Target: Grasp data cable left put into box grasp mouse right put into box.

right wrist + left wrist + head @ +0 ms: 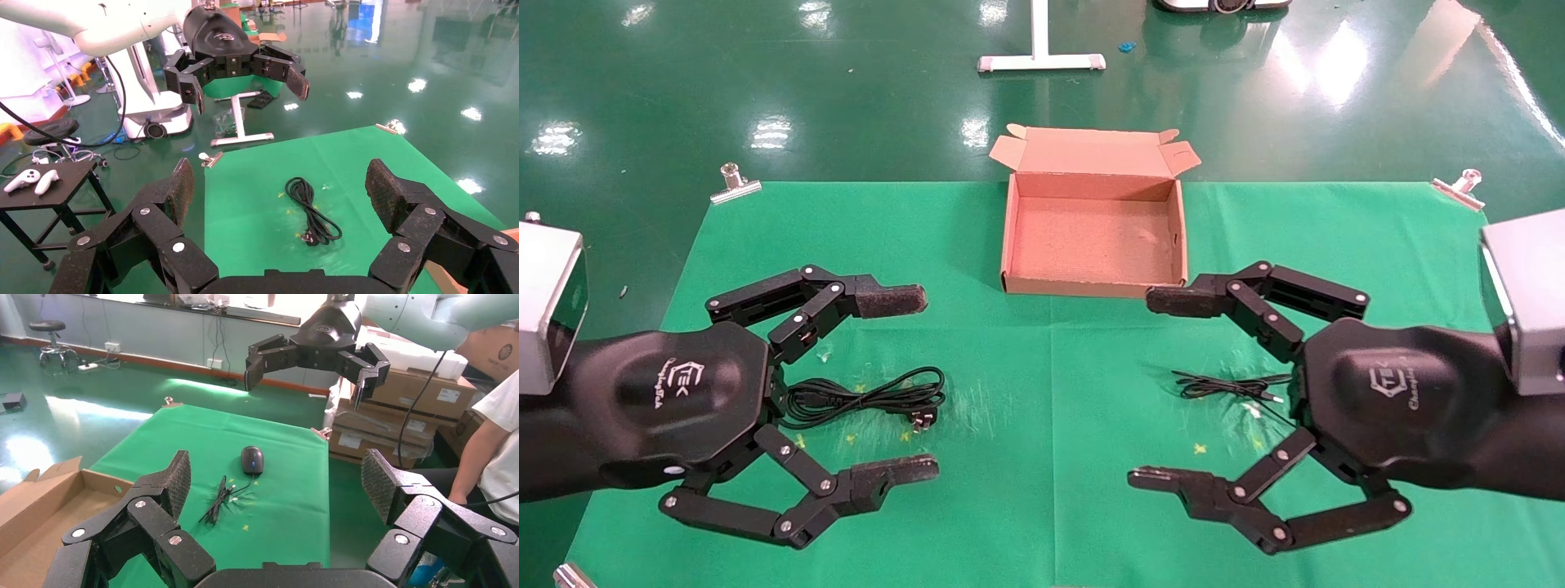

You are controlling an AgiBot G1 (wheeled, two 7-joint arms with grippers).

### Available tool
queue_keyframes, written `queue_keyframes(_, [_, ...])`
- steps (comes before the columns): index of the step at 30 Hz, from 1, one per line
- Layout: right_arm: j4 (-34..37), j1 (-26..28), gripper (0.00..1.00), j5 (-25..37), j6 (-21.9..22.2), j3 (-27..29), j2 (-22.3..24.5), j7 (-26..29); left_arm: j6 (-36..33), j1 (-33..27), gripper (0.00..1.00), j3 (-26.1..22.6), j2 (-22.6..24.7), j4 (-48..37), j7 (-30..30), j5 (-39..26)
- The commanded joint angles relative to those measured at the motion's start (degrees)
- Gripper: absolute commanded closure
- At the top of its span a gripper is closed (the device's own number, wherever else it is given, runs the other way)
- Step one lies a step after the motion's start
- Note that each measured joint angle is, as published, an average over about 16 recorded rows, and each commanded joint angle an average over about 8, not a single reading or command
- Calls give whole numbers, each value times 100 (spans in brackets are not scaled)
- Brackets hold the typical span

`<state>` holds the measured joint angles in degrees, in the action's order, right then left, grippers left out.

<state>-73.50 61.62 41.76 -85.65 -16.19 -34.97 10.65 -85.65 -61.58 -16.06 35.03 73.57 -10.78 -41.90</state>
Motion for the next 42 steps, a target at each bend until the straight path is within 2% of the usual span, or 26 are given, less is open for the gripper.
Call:
queue_keyframes(1, [0,0,0,0,0,0,0,0,0,0,0,0,0,0,0,0])
queue_keyframes(36, [-3,-1,0,13,-2,-1,9,-4,-3,1,0,-3,-4,3,2,-9])
queue_keyframes(39, [-58,12,0,186,14,-24,90,-57,-4,-30,0,-65,-80,65,15,-232])
queue_keyframes(42, [-186,43,0,624,92,-89,236,-197,-9,-207,0,-260,-218,211,6,-886])
